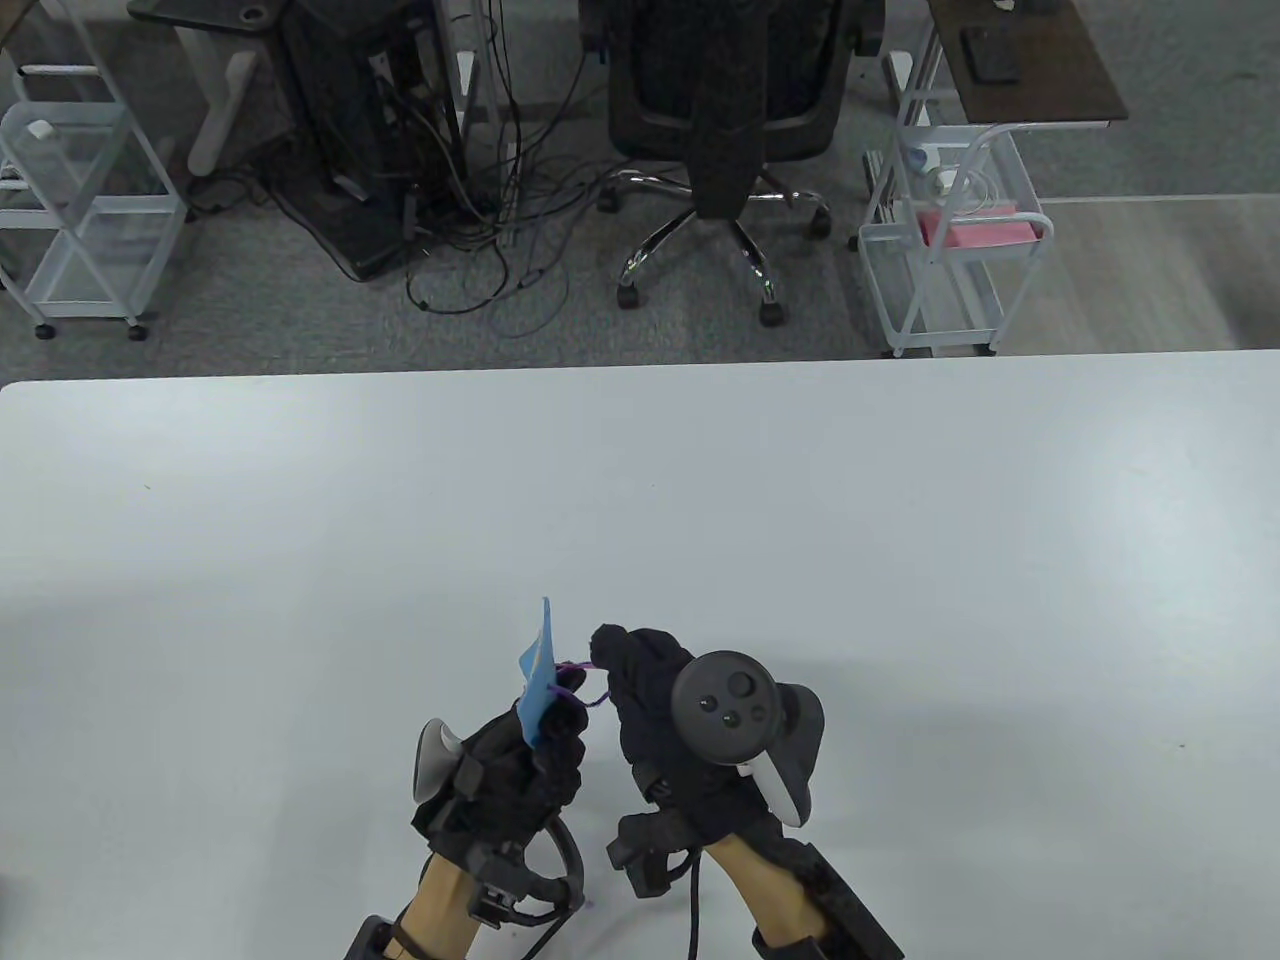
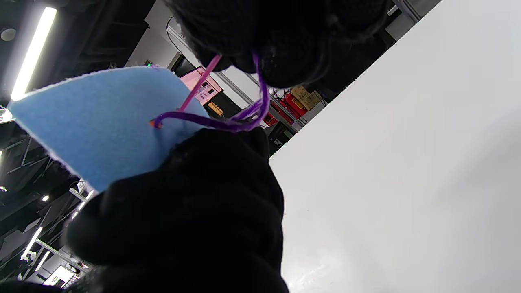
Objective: Sew button in X pattern
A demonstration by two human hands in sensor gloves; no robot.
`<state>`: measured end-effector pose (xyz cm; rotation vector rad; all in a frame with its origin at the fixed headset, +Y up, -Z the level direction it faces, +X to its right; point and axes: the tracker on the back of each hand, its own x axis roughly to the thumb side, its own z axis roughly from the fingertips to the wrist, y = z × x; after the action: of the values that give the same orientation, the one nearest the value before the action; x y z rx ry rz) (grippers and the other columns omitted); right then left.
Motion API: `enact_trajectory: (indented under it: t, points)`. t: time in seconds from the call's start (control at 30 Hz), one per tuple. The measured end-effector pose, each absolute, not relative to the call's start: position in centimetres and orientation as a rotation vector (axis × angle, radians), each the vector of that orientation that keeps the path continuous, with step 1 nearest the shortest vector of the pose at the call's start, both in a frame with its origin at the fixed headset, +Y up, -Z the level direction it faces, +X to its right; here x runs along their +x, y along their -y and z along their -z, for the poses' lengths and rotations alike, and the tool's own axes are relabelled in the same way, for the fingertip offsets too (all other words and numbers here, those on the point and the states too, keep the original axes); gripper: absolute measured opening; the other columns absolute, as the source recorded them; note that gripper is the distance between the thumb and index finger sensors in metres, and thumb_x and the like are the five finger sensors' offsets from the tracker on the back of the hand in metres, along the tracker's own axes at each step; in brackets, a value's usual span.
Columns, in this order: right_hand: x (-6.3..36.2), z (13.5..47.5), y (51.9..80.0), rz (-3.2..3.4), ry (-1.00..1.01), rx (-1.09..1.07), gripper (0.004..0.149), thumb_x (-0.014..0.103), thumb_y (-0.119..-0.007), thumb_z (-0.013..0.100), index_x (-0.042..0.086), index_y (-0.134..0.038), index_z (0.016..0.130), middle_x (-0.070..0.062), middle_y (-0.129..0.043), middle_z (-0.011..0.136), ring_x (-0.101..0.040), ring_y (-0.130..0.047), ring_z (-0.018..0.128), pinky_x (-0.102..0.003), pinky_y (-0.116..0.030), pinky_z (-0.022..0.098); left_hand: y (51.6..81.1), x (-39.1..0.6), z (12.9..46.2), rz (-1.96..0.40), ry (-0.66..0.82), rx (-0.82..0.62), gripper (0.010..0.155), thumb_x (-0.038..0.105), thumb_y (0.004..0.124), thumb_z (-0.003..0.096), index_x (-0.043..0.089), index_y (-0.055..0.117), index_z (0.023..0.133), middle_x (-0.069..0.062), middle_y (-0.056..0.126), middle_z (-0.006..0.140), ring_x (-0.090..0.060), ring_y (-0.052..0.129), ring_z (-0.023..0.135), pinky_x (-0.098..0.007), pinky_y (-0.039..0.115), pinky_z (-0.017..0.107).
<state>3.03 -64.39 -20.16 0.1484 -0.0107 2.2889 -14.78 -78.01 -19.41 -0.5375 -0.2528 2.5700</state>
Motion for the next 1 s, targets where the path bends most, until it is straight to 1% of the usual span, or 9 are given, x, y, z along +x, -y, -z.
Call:
enact_trajectory:
  t: [0.2,0.33,0.5,0.67,0.83,0.93,1.0]
  points:
    - [3.0,20.3,64.6,-2.244,-0.006,0.172,0.039,0.018,-0.071,0.058,0.022,-0.071,0.098,-0.01,-0.072,0.097,-0.025,-0.086,0.07,-0.042,-0.071,0.059,78.3,-14.5,19.4,-2.583,0.253,-0.557,0.046,0.018,0.046,0.0642,0.0,0.048,0.106,-0.012,0.085,0.072,-0.014,0.098,0.037,-0.015,0.088,0.022]
    - [3.1,20.4,64.9,-2.195,-0.012,0.178,0.04,0.018,-0.071,0.058,0.022,-0.07,0.098,-0.01,-0.072,0.097,-0.025,-0.087,0.069,-0.042,-0.073,0.058,78.3,-14.4,19.5,-2.53,0.275,-0.578,0.046,0.018,0.047,0.0641,0.0,0.049,0.106,-0.012,0.085,0.072,-0.014,0.099,0.037,-0.015,0.088,0.021]
    - [3.5,20.8,65.3,-2.101,-0.041,0.18,0.045,0.018,-0.072,0.057,0.021,-0.065,0.101,-0.011,-0.075,0.095,-0.025,-0.09,0.067,-0.04,-0.075,0.054,78.2,-14.4,19.6,-2.42,0.297,-0.579,0.046,0.018,0.047,0.0641,-0.001,0.049,0.106,-0.013,0.086,0.072,-0.015,0.099,0.037,-0.015,0.089,0.021]
    - [4.0,21.4,66.1,-1.982,-0.096,0.178,0.047,0.019,-0.074,0.056,0.019,-0.064,0.102,-0.011,-0.078,0.092,-0.025,-0.092,0.064,-0.04,-0.077,0.051,77.8,-14.9,19.9,-2.315,0.308,-0.532,0.046,0.018,0.048,0.064,-0.001,0.05,0.105,-0.013,0.086,0.071,-0.015,0.099,0.036,-0.016,0.089,0.021]
    - [4.4,22.0,67.2,-1.815,-0.17,0.162,0.047,0.018,-0.074,0.055,0.016,-0.065,0.101,-0.013,-0.079,0.091,-0.027,-0.093,0.065,-0.042,-0.078,0.05,77.4,-15.6,20.0,-2.197,0.302,-0.458,0.046,0.018,0.048,0.0638,-0.002,0.051,0.105,-0.014,0.086,0.071,-0.016,0.1,0.036,-0.016,0.089,0.02]
    - [4.6,22.3,67.8,-1.749,-0.21,0.167,0.047,0.019,-0.071,0.055,0.015,-0.063,0.102,-0.014,-0.079,0.092,-0.028,-0.093,0.066,-0.043,-0.078,0.051,77.0,-16.1,20.1,-2.126,0.287,-0.403,0.046,0.017,0.048,0.0636,-0.002,0.051,0.105,-0.015,0.086,0.071,-0.016,0.1,0.036,-0.016,0.089,0.02]
    - [4.6,22.4,68.1,-1.689,-0.238,0.178,0.048,0.022,-0.067,0.056,0.014,-0.06,0.103,-0.016,-0.076,0.093,-0.031,-0.092,0.069,-0.044,-0.076,0.052,76.7,-16.4,20.1,-2.077,0.279,-0.364,0.046,0.017,0.049,0.0635,-0.003,0.051,0.105,-0.015,0.086,0.071,-0.017,0.1,0.036,-0.016,0.089,0.02]
